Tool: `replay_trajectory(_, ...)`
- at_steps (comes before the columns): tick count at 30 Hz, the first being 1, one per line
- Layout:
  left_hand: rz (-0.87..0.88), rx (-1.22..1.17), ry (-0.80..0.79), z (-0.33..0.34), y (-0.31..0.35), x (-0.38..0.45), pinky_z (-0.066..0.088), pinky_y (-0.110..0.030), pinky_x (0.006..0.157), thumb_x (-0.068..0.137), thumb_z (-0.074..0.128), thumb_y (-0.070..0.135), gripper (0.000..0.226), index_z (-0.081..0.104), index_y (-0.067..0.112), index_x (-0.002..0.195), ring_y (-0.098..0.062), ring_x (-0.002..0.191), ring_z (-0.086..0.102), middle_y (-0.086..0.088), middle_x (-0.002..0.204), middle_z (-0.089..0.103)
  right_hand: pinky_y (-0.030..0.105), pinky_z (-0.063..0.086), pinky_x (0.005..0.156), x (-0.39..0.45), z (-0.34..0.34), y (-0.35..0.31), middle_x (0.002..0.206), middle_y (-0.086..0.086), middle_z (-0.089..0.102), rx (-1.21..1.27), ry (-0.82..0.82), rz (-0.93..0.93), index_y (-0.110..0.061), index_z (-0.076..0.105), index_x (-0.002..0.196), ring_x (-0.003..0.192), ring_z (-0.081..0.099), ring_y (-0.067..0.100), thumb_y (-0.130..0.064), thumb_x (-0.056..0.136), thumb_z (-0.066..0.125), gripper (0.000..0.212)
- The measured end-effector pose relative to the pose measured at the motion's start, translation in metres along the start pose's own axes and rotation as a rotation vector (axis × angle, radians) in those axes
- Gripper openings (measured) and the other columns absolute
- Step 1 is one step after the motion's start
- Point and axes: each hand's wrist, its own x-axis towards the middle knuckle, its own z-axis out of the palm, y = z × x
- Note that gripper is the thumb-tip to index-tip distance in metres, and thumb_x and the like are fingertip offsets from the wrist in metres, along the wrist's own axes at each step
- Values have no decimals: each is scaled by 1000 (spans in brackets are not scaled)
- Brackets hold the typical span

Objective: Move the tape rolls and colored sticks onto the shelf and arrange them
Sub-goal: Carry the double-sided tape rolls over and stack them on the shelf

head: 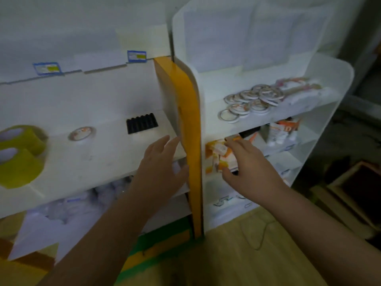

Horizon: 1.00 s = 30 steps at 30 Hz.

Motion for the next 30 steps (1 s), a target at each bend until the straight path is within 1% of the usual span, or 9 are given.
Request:
replay_trajectory(2, 58, -7, -4, 8, 22, 5, 29, -45, 116, 89, 52, 54, 73, 31, 24, 152, -21, 143, 26, -2, 155, 33, 30, 42, 88, -3, -15, 17, 133, 6, 50, -20, 17, 22, -18, 50, 139, 119, 49, 25, -31, 87, 66, 56)
replay_trajectory(3, 81, -2, -9, 13, 31, 10, 31, -46, 116, 89, 56, 51, 73, 32, 24, 152, -22, 142, 27, -2, 154, 35, 30, 41, 88, -4, -21, 26, 131, 5, 50, -24, 23, 32, -17, 51, 137, 117, 50, 25, -30, 86, 67, 55)
replay_trajectory(6, 112, 40, -27, 29, 51, 27, 30, -44, 116, 89, 63, 46, 74, 31, 23, 152, -24, 143, 26, -3, 156, 33, 35, 42, 96, -4, -36, 49, 133, 5, 48, -33, 31, 76, -18, 48, 138, 119, 49, 28, -32, 87, 66, 57)
replay_trajectory(9, 140, 33, -37, 48, 68, 49, 26, -42, 117, 90, 62, 47, 75, 29, 23, 153, -24, 145, 23, -4, 158, 30, 31, 37, 98, -3, -46, 73, 139, 5, 45, -61, 39, 123, -22, 44, 143, 126, 45, 27, -33, 89, 65, 59)
replay_trajectory(11, 145, 7, -41, 61, 78, 67, 23, -40, 117, 90, 61, 47, 75, 27, 25, 154, -23, 146, 19, -3, 159, 26, 32, 36, 103, 0, -48, 90, 143, 4, 42, -103, 26, 154, -21, 41, 145, 131, 41, 27, -35, 90, 64, 62)
replay_trajectory(14, 145, -28, -72, 84, 88, 99, 18, -35, 118, 90, 58, 52, 77, 23, 29, 154, -17, 147, 13, 1, 161, 20, 35, 37, 105, 9, -50, 119, 146, 3, 40, -134, 7, 194, -20, 38, 148, 133, 39, 27, -37, 90, 63, 65)
replay_trajectory(17, 137, -47, -92, 107, 92, 138, 15, -35, 119, 88, 56, 59, 80, 19, 32, 155, -16, 148, 10, 2, 162, 17, 34, 37, 108, 31, -53, 147, 150, 2, 38, -164, -16, 190, -20, 37, 149, 136, 39, 24, -40, 91, 63, 67)
replay_trajectory(24, 123, -56, -109, 145, 96, 229, 17, -37, 118, 89, 56, 58, 83, 16, 30, 156, -21, 147, 10, -2, 162, 15, 32, 35, 111, 102, -59, 198, 154, -1, 33, -191, -26, 204, -20, 34, 152, 140, 34, 19, -41, 92, 63, 69)
replay_trajectory(30, 139, 8, -126, 171, 99, 279, 25, -40, 115, 84, 59, 61, 84, 25, 27, 153, -25, 144, 18, -3, 158, 25, 33, 36, 110, 133, -60, 227, 156, -1, 30, -172, -39, 227, -23, 34, 152, 142, 33, 20, -42, 92, 61, 69)
